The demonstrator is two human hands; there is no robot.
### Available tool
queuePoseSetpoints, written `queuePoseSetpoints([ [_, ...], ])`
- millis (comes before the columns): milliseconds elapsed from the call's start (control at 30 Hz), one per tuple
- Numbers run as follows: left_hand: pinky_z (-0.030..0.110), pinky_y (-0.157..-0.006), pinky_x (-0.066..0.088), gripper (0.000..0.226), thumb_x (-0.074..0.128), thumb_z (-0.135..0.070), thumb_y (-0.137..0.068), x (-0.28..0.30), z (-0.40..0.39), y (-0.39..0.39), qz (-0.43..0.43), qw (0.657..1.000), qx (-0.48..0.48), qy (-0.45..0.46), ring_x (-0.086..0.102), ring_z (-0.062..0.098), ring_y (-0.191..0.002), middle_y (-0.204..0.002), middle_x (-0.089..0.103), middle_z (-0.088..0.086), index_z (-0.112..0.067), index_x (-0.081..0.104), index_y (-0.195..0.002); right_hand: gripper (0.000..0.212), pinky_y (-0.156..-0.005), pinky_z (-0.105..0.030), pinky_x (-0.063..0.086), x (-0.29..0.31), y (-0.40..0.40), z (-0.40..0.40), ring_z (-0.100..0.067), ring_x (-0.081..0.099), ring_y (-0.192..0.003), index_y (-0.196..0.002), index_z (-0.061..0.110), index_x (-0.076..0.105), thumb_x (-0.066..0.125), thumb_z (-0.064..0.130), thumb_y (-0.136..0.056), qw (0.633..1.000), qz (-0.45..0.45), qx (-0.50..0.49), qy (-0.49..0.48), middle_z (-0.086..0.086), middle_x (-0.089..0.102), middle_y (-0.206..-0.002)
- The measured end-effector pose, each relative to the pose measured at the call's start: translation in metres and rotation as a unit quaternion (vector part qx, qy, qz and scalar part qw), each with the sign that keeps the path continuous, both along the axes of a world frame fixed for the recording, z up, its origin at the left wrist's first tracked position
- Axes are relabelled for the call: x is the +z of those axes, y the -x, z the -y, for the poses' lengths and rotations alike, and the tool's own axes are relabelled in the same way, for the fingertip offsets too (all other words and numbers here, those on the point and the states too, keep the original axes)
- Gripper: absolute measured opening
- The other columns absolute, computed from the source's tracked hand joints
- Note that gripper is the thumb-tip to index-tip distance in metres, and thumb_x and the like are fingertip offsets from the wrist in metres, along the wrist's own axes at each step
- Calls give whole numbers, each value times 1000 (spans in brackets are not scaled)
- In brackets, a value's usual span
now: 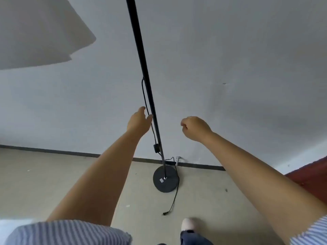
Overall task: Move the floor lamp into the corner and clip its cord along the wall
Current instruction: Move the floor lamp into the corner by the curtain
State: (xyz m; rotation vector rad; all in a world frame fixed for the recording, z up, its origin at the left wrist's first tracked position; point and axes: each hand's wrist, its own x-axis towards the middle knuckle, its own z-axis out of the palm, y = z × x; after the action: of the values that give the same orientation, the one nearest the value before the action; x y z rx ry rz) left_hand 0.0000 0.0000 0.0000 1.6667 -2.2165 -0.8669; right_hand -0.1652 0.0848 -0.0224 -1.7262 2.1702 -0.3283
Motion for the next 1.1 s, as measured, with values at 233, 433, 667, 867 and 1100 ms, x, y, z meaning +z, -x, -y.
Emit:
queuePoseSetpoints([
  [233,30,-70,48,13,53,-14,-91,-4,21,4,-123,989,34,-68,57,24,-82,-99,65,10,-7,61,-99,32,-92,-35,42,-54,4,31,-31,52,-111,-114,2,55,34,-1,-90,990,109,54,-75,-18,60,-121],
  [433,9,-46,55,35,40,4,-91,-6,12,-17,-178,973,27,-145,66,1,-45,-62,67,3,-17,52,-65,57,-102,-32,35,-103,-11,16,-22,39,-128,-136,16,31,39,-8,-85,945,265,51,-184,-6,39,-144],
  [667,13,-46,57,34,41,2,-94,-1,7,-44,-228,953,38,-196,70,6,-48,-48,73,-6,-10,52,-64,20,-73,-17,41,-141,-56,-20,-14,52,-83,-91,16,56,52,0,-80,882,358,91,-293,-11,56,-103],
  [867,22,-59,53,25,42,0,-90,4,10,-36,-197,972,87,-95,65,10,-58,-76,66,6,-14,49,-71,38,-44,-17,39,-127,-19,-41,-15,48,-51,-56,26,37,46,19,-93,940,297,-53,-156,4,47,-53],
  [1100,23,-85,43,43,62,-24,-86,47,33,0,-302,943,94,104,50,11,-98,-106,51,-3,-10,45,-123,41,-49,-25,31,-61,14,4,-22,47,-64,-78,8,52,46,47,-88,998,57,-19,-36,-3,54,-67],
])
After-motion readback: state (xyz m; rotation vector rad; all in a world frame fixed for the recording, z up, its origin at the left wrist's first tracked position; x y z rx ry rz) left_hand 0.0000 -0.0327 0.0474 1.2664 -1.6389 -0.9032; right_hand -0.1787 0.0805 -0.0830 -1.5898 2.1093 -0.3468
